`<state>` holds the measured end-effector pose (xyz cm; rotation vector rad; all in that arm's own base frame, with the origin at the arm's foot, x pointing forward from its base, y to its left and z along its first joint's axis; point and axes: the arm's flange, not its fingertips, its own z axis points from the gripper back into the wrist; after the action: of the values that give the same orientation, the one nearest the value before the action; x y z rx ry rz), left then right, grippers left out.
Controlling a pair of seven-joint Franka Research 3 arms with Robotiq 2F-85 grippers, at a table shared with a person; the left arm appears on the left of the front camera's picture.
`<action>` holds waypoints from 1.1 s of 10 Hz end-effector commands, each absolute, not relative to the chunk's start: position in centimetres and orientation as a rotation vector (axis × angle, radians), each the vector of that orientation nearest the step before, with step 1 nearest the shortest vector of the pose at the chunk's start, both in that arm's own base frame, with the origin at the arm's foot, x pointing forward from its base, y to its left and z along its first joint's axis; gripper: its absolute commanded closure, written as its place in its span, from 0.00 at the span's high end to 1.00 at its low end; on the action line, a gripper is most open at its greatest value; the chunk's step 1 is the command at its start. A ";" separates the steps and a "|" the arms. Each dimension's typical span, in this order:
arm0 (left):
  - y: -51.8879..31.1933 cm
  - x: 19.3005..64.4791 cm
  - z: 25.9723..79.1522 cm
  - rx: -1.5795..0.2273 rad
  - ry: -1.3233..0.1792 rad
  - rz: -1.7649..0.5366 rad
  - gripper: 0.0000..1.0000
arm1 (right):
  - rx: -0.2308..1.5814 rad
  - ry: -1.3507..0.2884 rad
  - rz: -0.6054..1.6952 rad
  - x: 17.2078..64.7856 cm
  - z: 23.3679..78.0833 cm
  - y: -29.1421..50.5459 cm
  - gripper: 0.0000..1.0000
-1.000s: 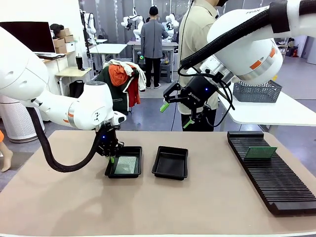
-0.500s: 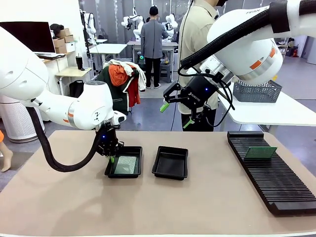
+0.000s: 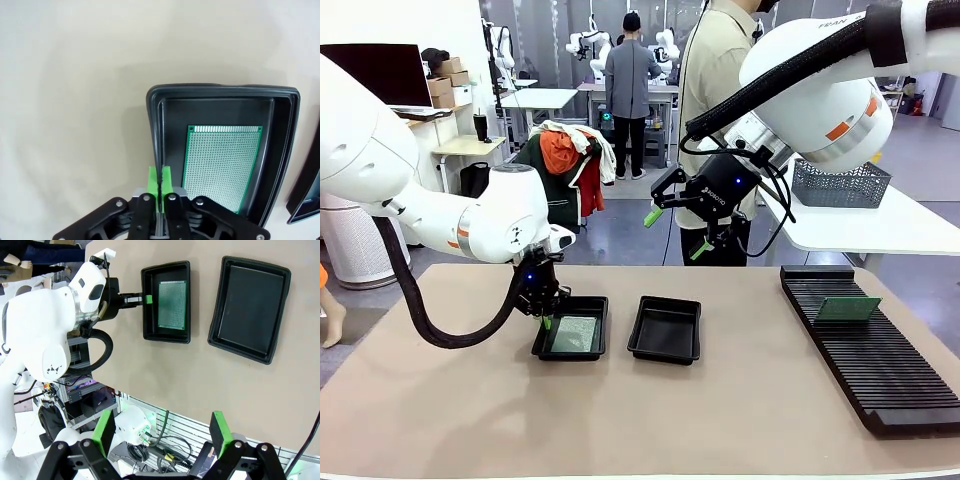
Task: Inspect and transfer BCBs to ESD trays.
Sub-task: Pick up the ESD tray and place it on the left side of the table.
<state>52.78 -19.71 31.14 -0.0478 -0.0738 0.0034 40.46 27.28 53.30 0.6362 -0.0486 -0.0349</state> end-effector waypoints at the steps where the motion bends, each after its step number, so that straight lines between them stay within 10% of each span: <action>1: -17.7 52.7 31.2 -0.110 -0.082 0.016 0.03 | 0.630 -0.051 -0.036 40.7 53.2 27.3 1.00; 11: -5.1 52.7 33.0 -0.391 -0.064 -0.079 0.03 | 0.630 -0.051 -0.036 40.7 53.2 27.3 1.00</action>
<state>53.62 -6.58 33.07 -0.3545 -0.0685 -0.0632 40.48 27.28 53.32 0.6364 -0.0490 -0.0350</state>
